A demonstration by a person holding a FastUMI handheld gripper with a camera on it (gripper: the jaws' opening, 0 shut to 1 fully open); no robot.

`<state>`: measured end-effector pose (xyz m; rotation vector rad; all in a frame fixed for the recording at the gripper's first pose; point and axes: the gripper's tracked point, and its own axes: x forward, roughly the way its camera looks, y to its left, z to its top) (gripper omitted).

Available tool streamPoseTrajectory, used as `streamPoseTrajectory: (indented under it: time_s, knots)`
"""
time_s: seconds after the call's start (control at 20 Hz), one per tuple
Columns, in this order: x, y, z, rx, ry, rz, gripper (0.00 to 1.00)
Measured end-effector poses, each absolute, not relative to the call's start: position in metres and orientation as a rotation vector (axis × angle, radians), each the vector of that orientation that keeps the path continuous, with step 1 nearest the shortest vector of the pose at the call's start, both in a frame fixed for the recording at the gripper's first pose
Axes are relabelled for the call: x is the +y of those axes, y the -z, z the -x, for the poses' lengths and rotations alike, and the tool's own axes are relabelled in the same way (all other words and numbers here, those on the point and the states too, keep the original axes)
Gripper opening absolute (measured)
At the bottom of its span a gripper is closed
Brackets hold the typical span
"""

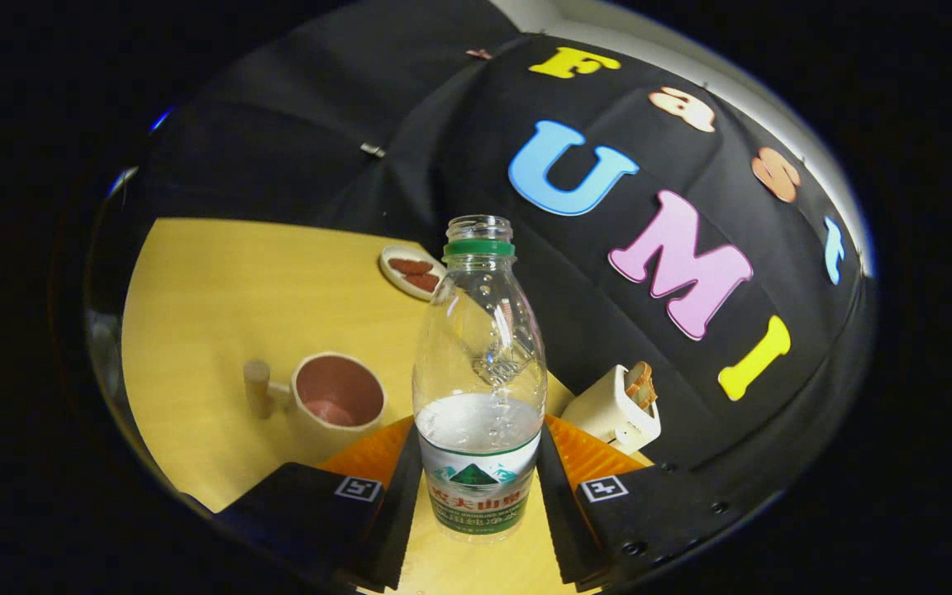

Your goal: Take the bottle from table, then pour the juice into the cup, finally place the bottle on the coaster

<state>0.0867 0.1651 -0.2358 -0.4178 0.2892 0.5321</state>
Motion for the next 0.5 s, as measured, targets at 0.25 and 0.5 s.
streamPoseTrajectory:
  time_s: [0.25,0.5]
  knots:
    - [0.145,0.203,-0.093,0.215,-0.525,0.110,0.72]
    - [0.102,0.204,-0.110,0.203,-0.500,-0.149,0.71]
